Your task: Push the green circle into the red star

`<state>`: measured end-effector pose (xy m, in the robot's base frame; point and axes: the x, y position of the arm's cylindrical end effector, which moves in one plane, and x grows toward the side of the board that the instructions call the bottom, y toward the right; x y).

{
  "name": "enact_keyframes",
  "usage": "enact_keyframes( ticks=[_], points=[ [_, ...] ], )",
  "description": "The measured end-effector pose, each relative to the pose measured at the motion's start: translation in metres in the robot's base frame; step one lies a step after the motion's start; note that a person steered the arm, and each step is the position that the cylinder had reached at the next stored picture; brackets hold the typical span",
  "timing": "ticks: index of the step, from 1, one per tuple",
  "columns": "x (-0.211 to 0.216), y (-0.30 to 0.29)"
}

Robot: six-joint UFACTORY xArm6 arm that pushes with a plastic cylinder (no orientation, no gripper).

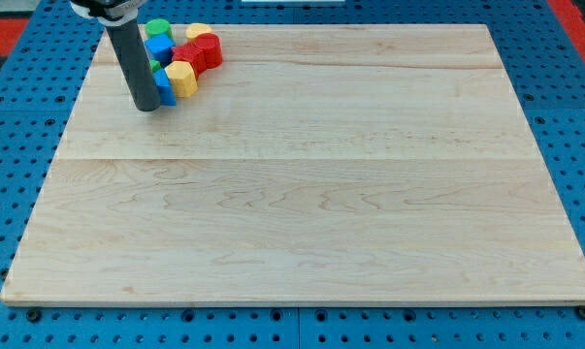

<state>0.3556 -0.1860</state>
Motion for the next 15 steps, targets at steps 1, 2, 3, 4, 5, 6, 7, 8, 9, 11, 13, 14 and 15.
enact_keyframes(
  ticks=[1, 2, 3, 4, 5, 6, 7, 8, 9, 11, 13, 14, 15],
  points=[
    [0.002, 0.000],
    [0.008, -0.001],
    [0.045, -0.049],
    [0.028, -0.106],
    [0.009, -0.119],
    [-0.062, -0.119],
    [-0.141, -0.114],
    [-0.165, -0.102],
    [-0.164, -0.057],
    [-0.163, -0.017],
    [-0.145, -0.009],
    [-0.164, -0.022],
    [-0.163, 0.006]
  ],
)
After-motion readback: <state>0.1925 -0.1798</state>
